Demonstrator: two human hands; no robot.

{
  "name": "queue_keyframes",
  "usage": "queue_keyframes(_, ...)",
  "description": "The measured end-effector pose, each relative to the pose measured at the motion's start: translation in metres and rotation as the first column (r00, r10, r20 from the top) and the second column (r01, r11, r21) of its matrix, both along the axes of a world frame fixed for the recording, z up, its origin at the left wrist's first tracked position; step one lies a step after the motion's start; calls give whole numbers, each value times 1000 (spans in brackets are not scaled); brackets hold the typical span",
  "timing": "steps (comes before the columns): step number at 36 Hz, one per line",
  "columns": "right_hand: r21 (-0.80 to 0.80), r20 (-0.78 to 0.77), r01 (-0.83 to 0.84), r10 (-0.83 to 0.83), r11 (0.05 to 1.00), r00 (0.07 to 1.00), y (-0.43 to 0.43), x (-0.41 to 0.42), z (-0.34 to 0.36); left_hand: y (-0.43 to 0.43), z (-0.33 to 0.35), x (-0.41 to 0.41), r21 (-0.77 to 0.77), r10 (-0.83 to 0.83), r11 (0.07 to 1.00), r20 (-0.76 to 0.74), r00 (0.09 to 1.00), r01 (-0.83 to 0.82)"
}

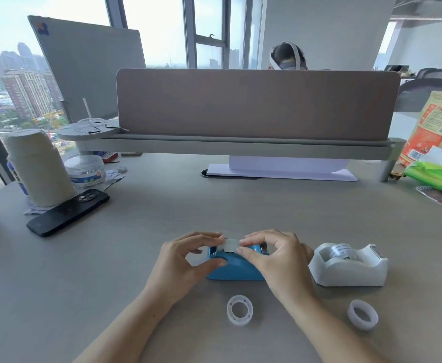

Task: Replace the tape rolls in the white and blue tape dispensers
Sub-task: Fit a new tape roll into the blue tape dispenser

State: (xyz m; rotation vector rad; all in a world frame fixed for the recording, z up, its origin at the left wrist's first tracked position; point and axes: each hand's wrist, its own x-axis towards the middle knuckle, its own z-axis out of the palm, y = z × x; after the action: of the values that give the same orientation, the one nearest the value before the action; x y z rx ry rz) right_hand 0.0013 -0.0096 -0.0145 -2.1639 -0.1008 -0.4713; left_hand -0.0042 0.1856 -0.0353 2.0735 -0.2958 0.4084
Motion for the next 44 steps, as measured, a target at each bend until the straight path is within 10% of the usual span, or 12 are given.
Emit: queue_keyframes(44, 303, -136, 114, -76, 946, 988, 18, -5, -7, -2, 0, -1, 19, -2, 1000, 26, 1000, 2)
